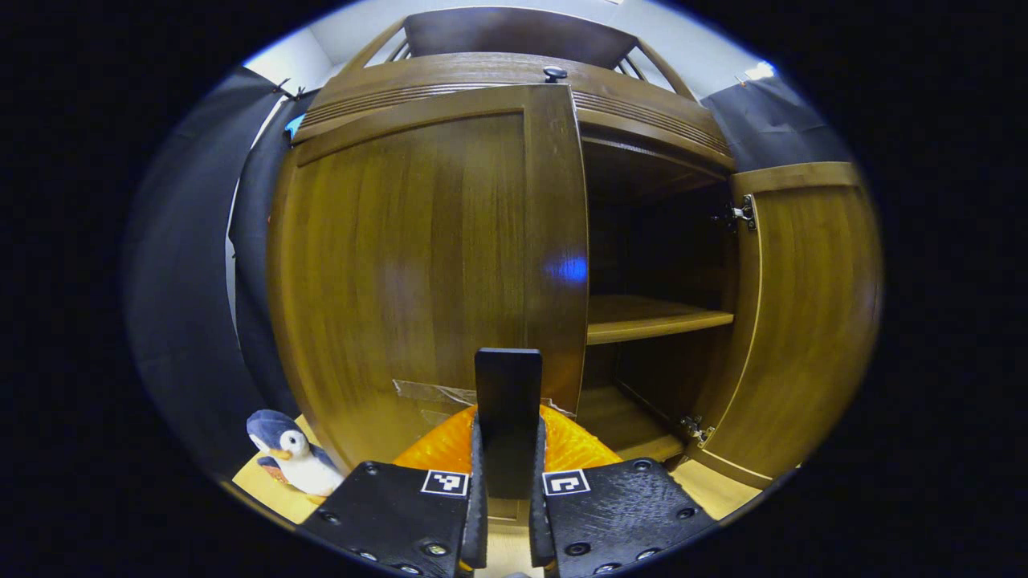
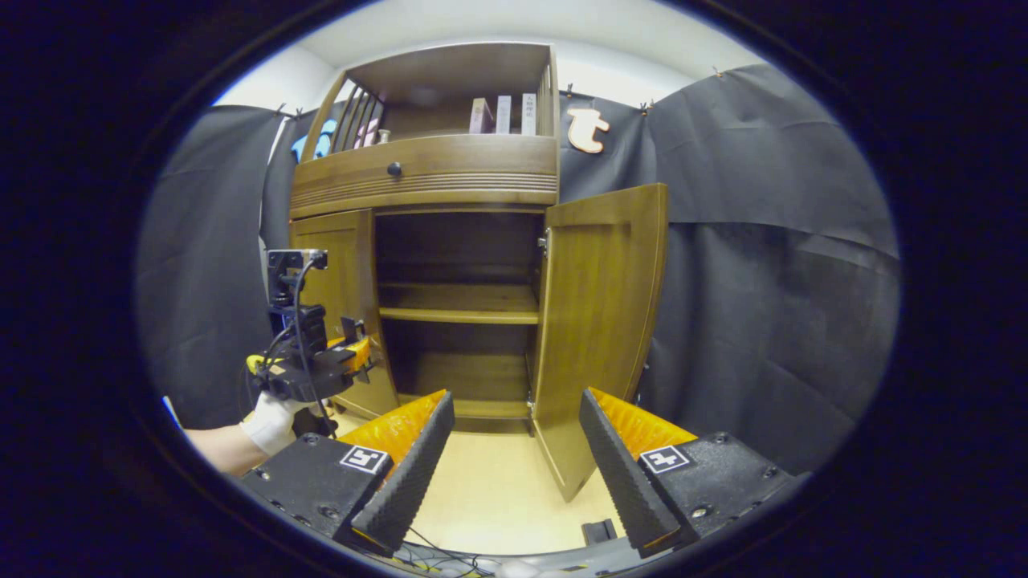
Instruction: Open the right door of the double-door shoe cabinet with the right hand, and open the left door with the left hand.
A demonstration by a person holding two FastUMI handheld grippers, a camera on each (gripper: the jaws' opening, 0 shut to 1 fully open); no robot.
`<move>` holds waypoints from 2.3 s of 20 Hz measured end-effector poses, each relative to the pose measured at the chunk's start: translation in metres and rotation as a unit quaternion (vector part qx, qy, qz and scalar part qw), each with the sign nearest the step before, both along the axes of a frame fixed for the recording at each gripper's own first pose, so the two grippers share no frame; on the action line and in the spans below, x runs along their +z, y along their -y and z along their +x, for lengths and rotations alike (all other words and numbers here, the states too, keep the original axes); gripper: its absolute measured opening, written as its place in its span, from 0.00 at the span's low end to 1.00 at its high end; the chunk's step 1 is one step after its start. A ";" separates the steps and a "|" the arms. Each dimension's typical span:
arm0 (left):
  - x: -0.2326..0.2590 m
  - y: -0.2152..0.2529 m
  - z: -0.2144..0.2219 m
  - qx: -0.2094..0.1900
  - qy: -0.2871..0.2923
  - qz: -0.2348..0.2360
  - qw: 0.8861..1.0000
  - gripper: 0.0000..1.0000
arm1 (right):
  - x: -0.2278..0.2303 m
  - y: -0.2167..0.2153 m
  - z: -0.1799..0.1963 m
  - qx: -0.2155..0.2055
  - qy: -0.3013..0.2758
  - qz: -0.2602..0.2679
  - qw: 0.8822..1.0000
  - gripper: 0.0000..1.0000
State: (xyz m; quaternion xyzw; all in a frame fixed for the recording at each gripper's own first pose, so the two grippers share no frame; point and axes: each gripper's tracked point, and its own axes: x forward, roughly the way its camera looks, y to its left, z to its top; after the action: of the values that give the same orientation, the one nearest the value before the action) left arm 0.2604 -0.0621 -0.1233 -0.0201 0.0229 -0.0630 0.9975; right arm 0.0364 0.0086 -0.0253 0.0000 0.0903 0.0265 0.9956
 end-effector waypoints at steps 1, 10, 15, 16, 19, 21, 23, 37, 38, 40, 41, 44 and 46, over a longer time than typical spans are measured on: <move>0.000 -0.002 -0.006 -0.001 0.000 -0.002 1.000 0.19 | 0.001 -0.002 0.000 0.004 0.002 0.001 1.000 0.99; -0.002 -0.020 -0.044 0.002 -0.004 -0.005 1.000 0.12 | 0.006 -0.020 0.005 0.055 0.011 0.000 0.998 0.99; -0.002 -0.034 -0.065 0.016 0.000 -0.010 1.000 0.12 | 0.007 -0.029 0.011 0.090 0.013 -0.005 0.996 0.99; -0.003 -0.036 -0.069 0.018 0.000 -0.010 1.000 0.12 | 0.008 -0.030 0.012 0.095 0.014 -0.004 0.995 0.99; -0.003 -0.049 -0.084 0.027 0.000 -0.014 1.000 0.12 | 0.007 -0.034 0.016 0.109 0.014 -0.003 0.994 0.99; -0.005 -0.057 -0.093 0.032 -0.001 -0.015 0.999 0.12 | 0.006 -0.038 0.018 0.118 0.013 -0.004 0.993 1.00; -0.005 -0.065 -0.102 0.035 -0.002 -0.015 0.999 0.12 | 0.002 -0.042 0.020 0.126 0.011 -0.005 0.992 1.00; -0.008 -0.114 -0.135 0.023 -0.003 -0.028 0.999 0.12 | -0.009 -0.086 0.022 0.164 0.000 0.002 0.987 0.99; -0.008 -0.118 -0.136 0.024 -0.003 -0.029 0.999 0.12 | -0.009 -0.089 0.022 0.164 0.000 0.003 0.987 0.99; -0.008 -0.127 -0.140 0.025 -0.002 -0.027 0.999 0.12 | -0.009 -0.095 0.021 0.164 -0.001 0.006 0.987 0.99; -0.009 -0.132 -0.143 0.026 -0.002 -0.027 0.999 0.12 | -0.010 -0.099 0.019 0.165 -0.003 0.006 0.986 0.99; -0.010 -0.153 -0.149 0.035 -0.002 -0.028 0.999 0.11 | -0.012 -0.111 0.015 0.167 -0.006 0.008 0.986 0.99; -0.012 -0.169 -0.152 0.040 -0.002 -0.028 0.999 0.11 | -0.013 -0.120 0.013 0.170 -0.007 0.009 0.985 0.99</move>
State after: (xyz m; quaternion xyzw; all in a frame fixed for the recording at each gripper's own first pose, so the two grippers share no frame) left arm 0.1086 0.1067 -0.1351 -0.0493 0.0220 -0.0233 0.9983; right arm 0.0493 0.1284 -0.0383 -0.0060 0.0959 0.1962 0.9759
